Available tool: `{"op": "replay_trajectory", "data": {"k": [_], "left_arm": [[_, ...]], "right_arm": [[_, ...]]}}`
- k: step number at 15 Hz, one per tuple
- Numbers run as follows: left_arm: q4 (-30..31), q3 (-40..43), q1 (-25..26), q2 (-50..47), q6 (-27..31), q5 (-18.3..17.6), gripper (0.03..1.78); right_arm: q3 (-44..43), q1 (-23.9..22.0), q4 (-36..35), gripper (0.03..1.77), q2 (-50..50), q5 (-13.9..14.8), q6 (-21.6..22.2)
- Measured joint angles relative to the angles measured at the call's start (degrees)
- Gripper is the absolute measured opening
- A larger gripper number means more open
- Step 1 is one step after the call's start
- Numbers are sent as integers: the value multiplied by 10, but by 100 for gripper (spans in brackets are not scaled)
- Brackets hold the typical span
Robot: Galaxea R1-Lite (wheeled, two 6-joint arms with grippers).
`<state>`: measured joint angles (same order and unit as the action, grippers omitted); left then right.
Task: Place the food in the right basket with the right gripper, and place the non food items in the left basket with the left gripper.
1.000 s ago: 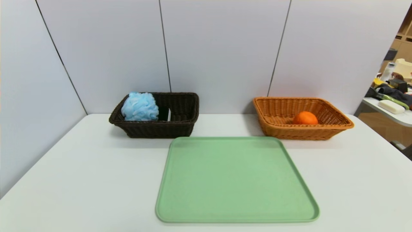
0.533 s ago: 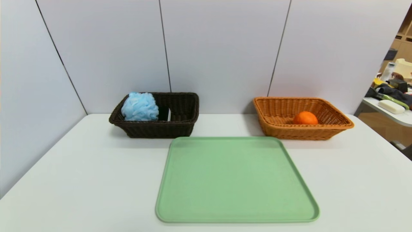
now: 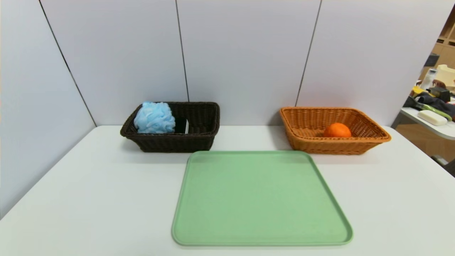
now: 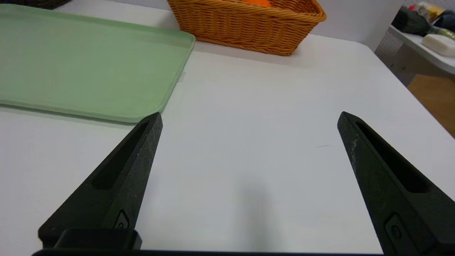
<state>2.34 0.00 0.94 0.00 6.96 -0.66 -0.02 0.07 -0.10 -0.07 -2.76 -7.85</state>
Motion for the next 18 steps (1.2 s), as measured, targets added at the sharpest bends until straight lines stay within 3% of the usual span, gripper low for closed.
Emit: {"op": "replay_trajectory", "data": {"k": [3, 18], "left_arm": [[-26, 0, 0, 0, -33, 2, 169], [-23, 0, 0, 0, -65, 5, 169]], "right_arm": [[0, 0, 0, 170, 0, 2, 31], [0, 0, 0, 170, 0, 5, 33]]}}
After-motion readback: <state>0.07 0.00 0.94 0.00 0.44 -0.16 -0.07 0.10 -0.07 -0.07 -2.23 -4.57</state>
